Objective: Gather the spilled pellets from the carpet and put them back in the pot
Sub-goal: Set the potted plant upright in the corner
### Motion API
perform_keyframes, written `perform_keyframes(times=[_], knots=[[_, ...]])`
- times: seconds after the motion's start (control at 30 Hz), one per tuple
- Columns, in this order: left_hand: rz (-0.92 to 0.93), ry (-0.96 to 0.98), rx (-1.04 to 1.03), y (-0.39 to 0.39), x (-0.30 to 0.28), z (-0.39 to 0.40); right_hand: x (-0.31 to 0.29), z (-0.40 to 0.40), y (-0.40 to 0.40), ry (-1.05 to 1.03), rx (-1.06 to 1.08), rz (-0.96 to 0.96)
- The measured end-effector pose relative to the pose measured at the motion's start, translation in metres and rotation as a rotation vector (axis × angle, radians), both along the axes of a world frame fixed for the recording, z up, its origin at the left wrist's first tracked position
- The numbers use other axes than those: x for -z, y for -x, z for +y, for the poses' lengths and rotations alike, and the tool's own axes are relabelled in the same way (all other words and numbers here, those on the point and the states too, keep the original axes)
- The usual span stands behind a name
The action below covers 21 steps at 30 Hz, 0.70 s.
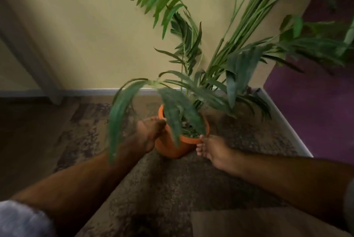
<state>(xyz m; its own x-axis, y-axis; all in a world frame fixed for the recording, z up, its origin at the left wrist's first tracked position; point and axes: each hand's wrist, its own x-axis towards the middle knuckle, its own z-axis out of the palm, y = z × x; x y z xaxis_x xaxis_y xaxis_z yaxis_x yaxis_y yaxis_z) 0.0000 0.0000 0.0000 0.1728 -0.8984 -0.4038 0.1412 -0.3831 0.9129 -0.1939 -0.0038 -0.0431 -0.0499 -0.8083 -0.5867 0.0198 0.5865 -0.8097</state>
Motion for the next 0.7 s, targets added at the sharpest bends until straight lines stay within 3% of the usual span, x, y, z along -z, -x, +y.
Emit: perform_keyframes(times=[0.2,0.4,0.7], knots=[[0.132,0.001,-0.014,-0.007,0.005,0.001,0.011,-0.005,-0.016,0.023,0.028,0.045],[0.073,-0.071,-0.102,-0.023,0.025,0.0,0.016,0.007,-0.036,0.094,0.12,0.135],[0.214,-0.027,-0.251,-0.043,0.053,0.016,0.046,0.013,-0.076,0.272,0.325,0.092]])
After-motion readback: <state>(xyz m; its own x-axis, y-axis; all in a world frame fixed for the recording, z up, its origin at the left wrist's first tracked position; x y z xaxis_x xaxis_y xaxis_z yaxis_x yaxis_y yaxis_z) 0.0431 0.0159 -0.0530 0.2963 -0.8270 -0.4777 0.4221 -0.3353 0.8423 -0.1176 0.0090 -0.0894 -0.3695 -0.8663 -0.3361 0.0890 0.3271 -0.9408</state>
